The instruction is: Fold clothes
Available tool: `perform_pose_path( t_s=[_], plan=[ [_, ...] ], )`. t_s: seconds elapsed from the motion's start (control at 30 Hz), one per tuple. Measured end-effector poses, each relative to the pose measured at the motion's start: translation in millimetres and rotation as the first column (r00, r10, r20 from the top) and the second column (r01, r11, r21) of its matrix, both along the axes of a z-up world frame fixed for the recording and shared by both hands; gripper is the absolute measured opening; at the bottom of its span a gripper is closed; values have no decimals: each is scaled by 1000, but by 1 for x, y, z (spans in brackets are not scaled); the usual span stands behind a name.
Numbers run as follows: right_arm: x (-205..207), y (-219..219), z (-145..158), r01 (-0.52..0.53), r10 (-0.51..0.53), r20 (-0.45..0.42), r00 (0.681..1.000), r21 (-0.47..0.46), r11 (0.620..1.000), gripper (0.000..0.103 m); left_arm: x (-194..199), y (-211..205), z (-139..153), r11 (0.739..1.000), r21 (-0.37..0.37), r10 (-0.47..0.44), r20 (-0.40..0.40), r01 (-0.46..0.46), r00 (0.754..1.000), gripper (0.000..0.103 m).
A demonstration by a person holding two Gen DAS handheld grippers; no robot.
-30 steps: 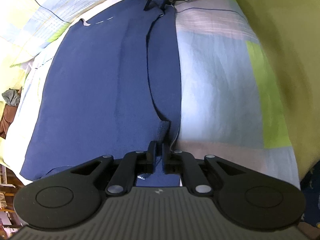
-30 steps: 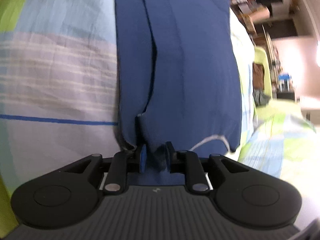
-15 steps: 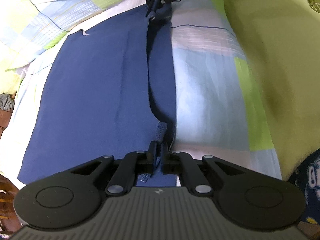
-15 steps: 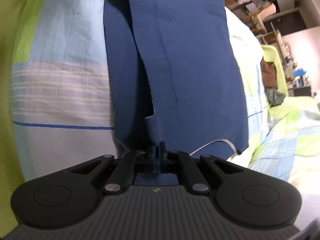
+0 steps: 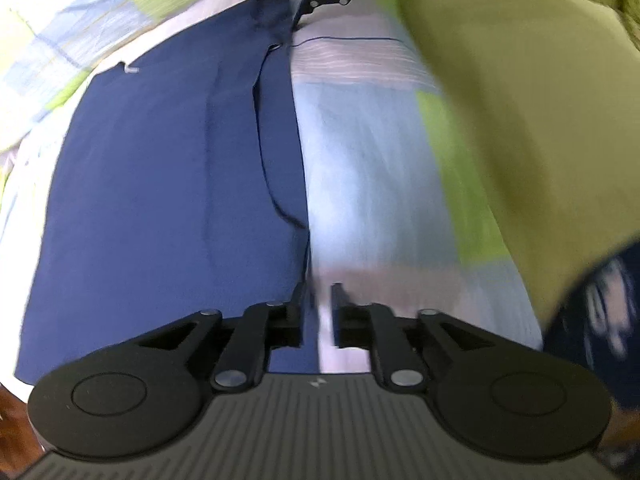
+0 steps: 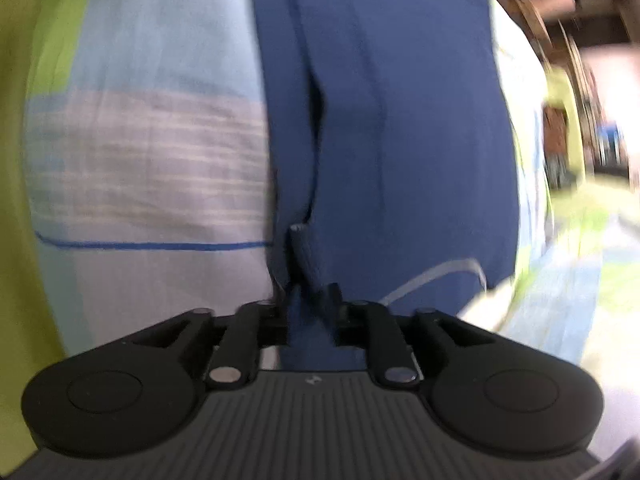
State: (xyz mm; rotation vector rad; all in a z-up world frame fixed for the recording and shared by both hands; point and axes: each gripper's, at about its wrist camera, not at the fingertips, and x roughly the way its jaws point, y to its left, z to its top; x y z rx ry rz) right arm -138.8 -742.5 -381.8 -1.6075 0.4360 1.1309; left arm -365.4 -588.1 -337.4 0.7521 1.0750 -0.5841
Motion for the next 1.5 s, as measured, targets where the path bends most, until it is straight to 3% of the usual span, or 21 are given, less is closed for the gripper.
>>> perform_pose_path(
  t_s=[0.03, 0.1, 0.2, 0.27, 0.33, 0.4, 0.43, 0.5, 0.57, 0.63, 0.7, 0.73, 0.8, 0.87, 0.97, 1.03, 1.17, 1.27, 1.37, 1.43, 1.5],
  plan=[
    [2, 4, 10, 115, -115, -6, 993, 34, 993, 43, 5, 11, 8, 1000, 1, 21, 14, -21, 1000, 18],
    [13, 21, 34, 428, -415, -105, 904, 173, 887, 42, 27, 32, 21, 996, 1, 84, 54, -84, 995, 18],
    [20, 43, 58, 683, -607, -314, 730, 319, 657, 42, 73, 77, 40, 983, -8, 181, 138, -182, 974, 18],
    [14, 81, 71, 820, -657, -495, 569, 401, 408, 42, 110, 113, 49, 975, -14, 220, 187, -221, 957, 18],
    [4, 113, 73, 870, -642, -598, 480, 415, 265, 42, 139, 145, 47, 979, -23, 201, 192, -200, 961, 18],
    [-5, 129, 72, 893, -636, -644, 426, 411, 182, 42, 154, 174, 35, 988, -43, 155, 145, -150, 977, 18],
    [-13, 144, 67, 916, -638, -679, 362, 386, 109, 42, 158, 188, 26, 991, -55, 124, 111, -119, 986, 18],
    [-25, 159, 55, 941, -657, -703, 271, 338, 25, 42, 166, 216, 9, 995, -81, 61, 43, -58, 997, 18],
    [-42, 185, 31, 971, -720, -682, 131, 234, -46, 42, 174, 243, -7, 993, -114, -7, -21, 5, 1000, 18],
    [-56, 199, 19, 976, -783, -617, 80, 207, -64, 42, 173, 277, -6, 965, -222, -155, -51, 140, 987, 17],
    [-67, 209, 17, 965, -819, -573, 15, 224, -140, 44, 173, 294, 3, 939, -245, -257, -42, 239, 966, 18],
    [-70, 216, 19, 943, -834, -545, -89, 223, -246, 44, 172, 299, 8, 928, -259, -283, -23, 268, 959, 18],
    [-75, 230, 30, 889, -851, -489, -194, 279, -363, 44, 177, 318, 27, 878, -351, -328, 51, 325, 943, 20],
    [-84, 247, 42, 827, -837, -500, -223, 358, -434, 44, 184, 320, 18, 867, -355, -355, 54, 350, 933, 28],
    [-93, 276, 31, 806, -835, -479, -272, 360, -469, 48, 180, 320, -23, 875, -247, -422, 29, 416, 906, 29],
    [-97, 292, 17, 811, -837, -451, -309, 335, -480, 48, 174, 322, -21, 859, -228, -458, 57, 459, 887, 29],
    [-113, 311, 36, 756, -803, -464, -373, 350, -553, 48, 171, 325, -12, 877, -137, -466, -9, 460, 885, 32],
    [-126, 342, 52, 776, -801, -524, -290, 361, -517, 49, 173, 330, -6, 902, -114, -424, -57, 416, 904, 35],
    [-123, 378, 57, 829, -810, -568, -144, 377, -412, 56, 188, 325, 10, 937, -191, -321, -134, 293, 938, 46],
    [-118, 392, 54, 848, -813, -577, -77, 391, -358, 57, 198, 321, 19, 947, -242, -256, -164, 213, 953, 51],
    [-122, 397, 60, 835, -802, -592, -79, 401, -378, 57, 206, 321, 22, 960, -244, -186, -203, 135, 961, 53]
  ],
)
